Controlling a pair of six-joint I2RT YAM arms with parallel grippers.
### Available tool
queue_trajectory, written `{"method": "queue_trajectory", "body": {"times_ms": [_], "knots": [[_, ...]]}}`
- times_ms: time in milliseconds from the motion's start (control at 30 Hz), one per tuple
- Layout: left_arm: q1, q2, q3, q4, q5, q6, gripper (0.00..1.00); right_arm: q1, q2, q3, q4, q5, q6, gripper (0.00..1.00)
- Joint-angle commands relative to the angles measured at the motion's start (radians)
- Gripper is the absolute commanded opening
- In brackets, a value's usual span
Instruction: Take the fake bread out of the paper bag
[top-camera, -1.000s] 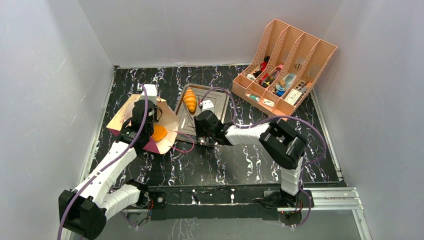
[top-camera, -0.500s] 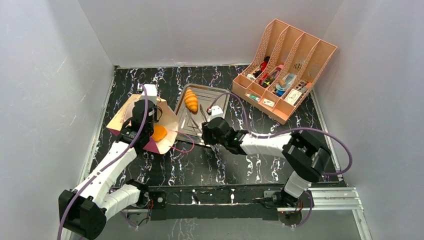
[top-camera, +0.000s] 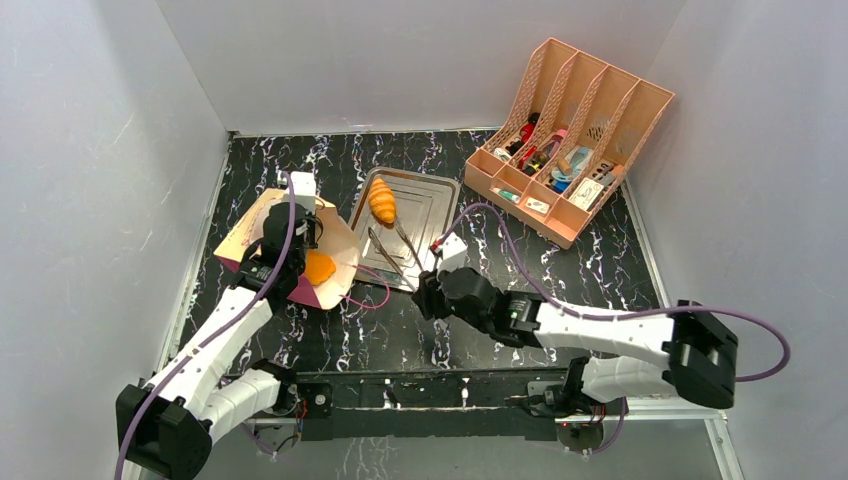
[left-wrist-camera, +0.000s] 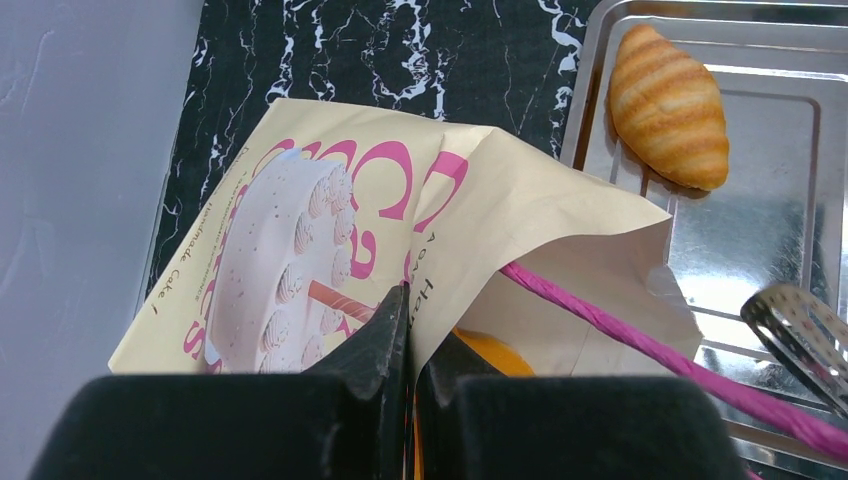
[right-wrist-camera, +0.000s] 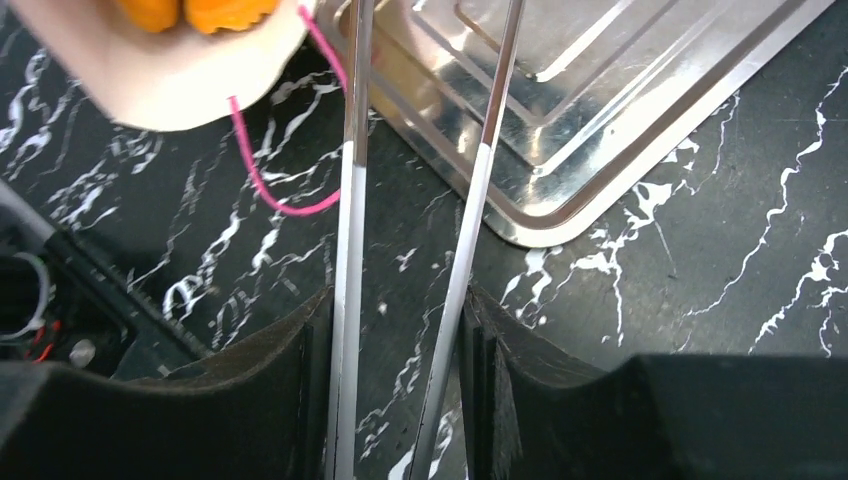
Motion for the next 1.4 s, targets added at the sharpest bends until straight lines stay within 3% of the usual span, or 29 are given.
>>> {"method": "queue_trajectory", "body": {"times_ms": [0,233,333,567,667,767,867,1367], "knots": [[0.003,-0.038,-0.009,0.017,0.03,0.008,0.0,0.116,-0.123,0.006,-0.047,0.122,0.015,0.39],[0.003,-0.04,0.009,-0.004,0.031,0.022,0.0,0.278,-0.169,0.049,-0.123,0.163,0.01,0.35],[0.003,-0.036,0.021,-0.011,0.035,0.024,0.0,0.339,-0.128,0.079,-0.133,0.172,0.001,0.27],[0.003,-0.032,0.035,-0.021,0.052,0.019,0.0,0.37,-0.009,0.143,-0.096,0.146,-0.042,0.25],[0.003,-0.036,0.036,-0.025,0.059,0.02,0.0,0.37,0.039,0.172,-0.077,0.138,-0.068,0.28],[0.003,-0.039,0.04,-0.03,0.07,0.025,0.0,0.369,0.092,0.206,-0.07,0.136,-0.094,0.43],[0.003,-0.046,0.042,-0.035,0.086,0.027,0.0,0.365,0.135,0.24,-0.06,0.131,-0.123,0.49],[0.003,-0.081,0.042,-0.068,0.194,0.035,0.0,0.204,0.257,0.291,-0.008,-0.053,-0.203,0.49]]}}
